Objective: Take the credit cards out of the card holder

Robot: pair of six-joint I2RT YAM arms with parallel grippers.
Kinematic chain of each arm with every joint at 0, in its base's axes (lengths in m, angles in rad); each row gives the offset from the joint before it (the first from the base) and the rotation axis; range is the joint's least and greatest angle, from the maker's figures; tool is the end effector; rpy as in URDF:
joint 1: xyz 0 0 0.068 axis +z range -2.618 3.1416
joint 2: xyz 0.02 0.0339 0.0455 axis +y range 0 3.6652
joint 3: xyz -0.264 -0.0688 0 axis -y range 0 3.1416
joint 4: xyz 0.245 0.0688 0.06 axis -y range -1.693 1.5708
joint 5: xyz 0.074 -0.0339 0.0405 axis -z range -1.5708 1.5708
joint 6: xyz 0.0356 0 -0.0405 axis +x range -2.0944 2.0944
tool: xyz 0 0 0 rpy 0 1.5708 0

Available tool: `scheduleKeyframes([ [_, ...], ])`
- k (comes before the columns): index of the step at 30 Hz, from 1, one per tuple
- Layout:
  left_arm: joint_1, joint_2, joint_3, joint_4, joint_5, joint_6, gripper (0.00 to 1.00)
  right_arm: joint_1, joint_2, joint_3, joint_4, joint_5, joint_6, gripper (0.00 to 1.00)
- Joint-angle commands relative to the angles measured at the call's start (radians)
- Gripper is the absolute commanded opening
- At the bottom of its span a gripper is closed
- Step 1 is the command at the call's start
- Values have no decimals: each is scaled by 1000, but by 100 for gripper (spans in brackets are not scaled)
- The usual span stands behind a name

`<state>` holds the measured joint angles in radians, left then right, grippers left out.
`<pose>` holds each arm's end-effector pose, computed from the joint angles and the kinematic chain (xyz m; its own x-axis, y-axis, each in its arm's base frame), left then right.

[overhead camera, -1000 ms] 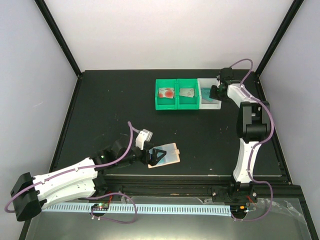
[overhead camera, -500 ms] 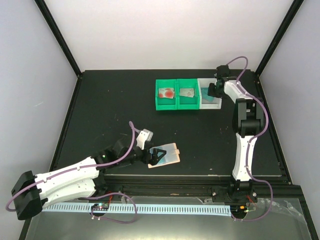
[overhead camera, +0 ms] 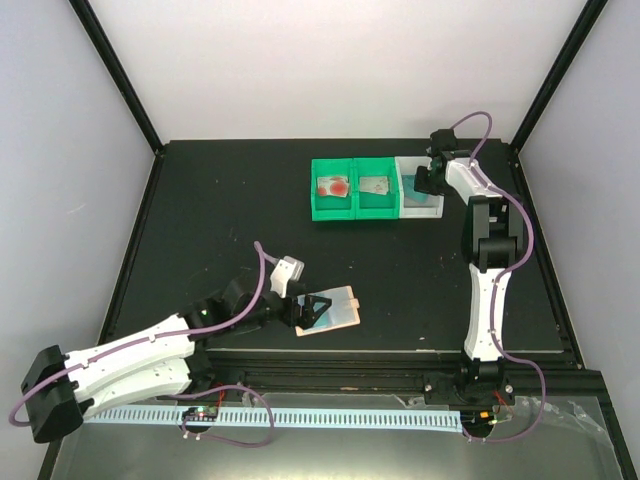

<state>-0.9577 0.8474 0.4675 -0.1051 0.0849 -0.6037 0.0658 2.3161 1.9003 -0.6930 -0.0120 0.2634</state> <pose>0.1079 -0.1587 0.2252 -0.7080 0.0233 -0.7059 0.5541 0.6379 -0.5348 0.4952 0.0331 0.1653 -0.8809 0.2029 -0.4276 0.1639 0.9783 0.1264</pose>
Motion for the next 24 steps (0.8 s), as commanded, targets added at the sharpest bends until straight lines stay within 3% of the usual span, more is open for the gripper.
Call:
scheduleKeyframes([
  [1, 5, -31, 23, -16, -18, -6, 99, -2, 2, 17, 19, 28, -13, 1],
  [15, 5, -132, -64, 21, -16, -82, 99, 0, 11, 9, -2, -18, -36, 4],
  [24, 5, -123, -12, -34, -35, -59, 99, 0, 43, 60, -28, -25, -39, 4],
])
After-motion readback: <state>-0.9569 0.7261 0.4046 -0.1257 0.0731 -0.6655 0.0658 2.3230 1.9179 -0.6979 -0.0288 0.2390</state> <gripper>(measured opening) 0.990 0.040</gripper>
